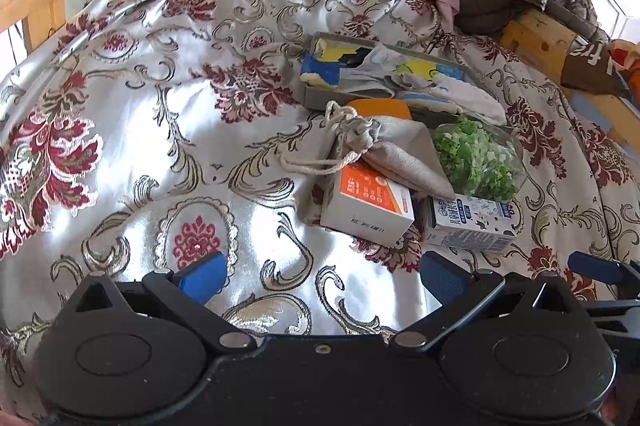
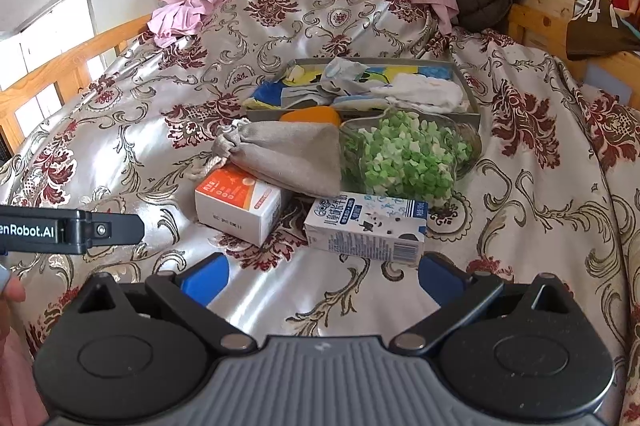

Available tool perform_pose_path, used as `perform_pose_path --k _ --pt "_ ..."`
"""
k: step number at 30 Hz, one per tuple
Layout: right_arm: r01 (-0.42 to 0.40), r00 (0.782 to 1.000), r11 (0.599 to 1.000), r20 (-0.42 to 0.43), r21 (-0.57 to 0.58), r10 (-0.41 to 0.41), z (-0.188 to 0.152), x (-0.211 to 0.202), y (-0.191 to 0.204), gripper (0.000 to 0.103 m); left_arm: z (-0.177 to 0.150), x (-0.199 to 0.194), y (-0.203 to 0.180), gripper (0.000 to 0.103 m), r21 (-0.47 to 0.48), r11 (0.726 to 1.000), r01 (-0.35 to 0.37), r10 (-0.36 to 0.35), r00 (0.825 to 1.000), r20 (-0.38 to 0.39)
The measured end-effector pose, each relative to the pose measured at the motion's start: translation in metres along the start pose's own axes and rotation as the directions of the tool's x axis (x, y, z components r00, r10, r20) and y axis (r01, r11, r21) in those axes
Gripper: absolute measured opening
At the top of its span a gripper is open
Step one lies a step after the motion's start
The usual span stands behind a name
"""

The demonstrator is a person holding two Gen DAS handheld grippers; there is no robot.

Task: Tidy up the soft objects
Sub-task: 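Lower the left tool to the linen drawstring pouch while the right tool lowers to the orange cup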

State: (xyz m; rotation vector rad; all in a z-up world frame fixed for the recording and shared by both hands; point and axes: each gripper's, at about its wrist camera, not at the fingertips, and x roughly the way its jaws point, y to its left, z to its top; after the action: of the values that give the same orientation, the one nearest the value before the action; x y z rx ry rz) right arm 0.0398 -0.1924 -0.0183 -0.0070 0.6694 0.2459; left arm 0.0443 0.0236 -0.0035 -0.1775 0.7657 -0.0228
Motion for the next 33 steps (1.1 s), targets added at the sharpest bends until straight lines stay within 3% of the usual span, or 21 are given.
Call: perform_pose_path --k 9,14,20,25,30,33 --pt "-0.014 0.998 0.999 0.061 0.053 0.01 0.013 0.013 -0.002 0.103 0.007 0.002 0.006 0.102 -0.017 1.0 -0.013 0.013 1.0 0.009" --pt "0.004 0.995 1.0 0.097 0.01 -0.005 0.017 0.03 0.006 0.103 0.021 0.008 0.011 0.102 -0.014 0.999 -0.03 0.03 0.999 0.011" --pt "0.017 0.986 0.995 0.164 -0.095 -0.001 0.018 0.044 0.024 0.103 0.044 0.026 0.006 0.102 0.112 0.994 0.0 -0.002 1.0 0.017" --pt "-0.011 0.985 0.99 0.171 -0.139 0.035 0.022 0.061 0.035 0.103 0.06 0.048 0.006 0.102 0.145 0.989 0.04 -0.046 0.998 0.034" --pt "0.005 0.987 0.983 0.159 -0.183 0.025 0.028 0.085 0.042 0.103 0.072 0.066 0.019 0.102 0.085 0.995 0.044 -0.052 0.995 0.089" --pt "0.024 0.986 0.982 0.169 -0.185 0.007 0.034 0.091 0.04 0.103 0.08 0.081 0.029 0.102 0.022 0.996 0.085 -0.087 0.992 0.089"
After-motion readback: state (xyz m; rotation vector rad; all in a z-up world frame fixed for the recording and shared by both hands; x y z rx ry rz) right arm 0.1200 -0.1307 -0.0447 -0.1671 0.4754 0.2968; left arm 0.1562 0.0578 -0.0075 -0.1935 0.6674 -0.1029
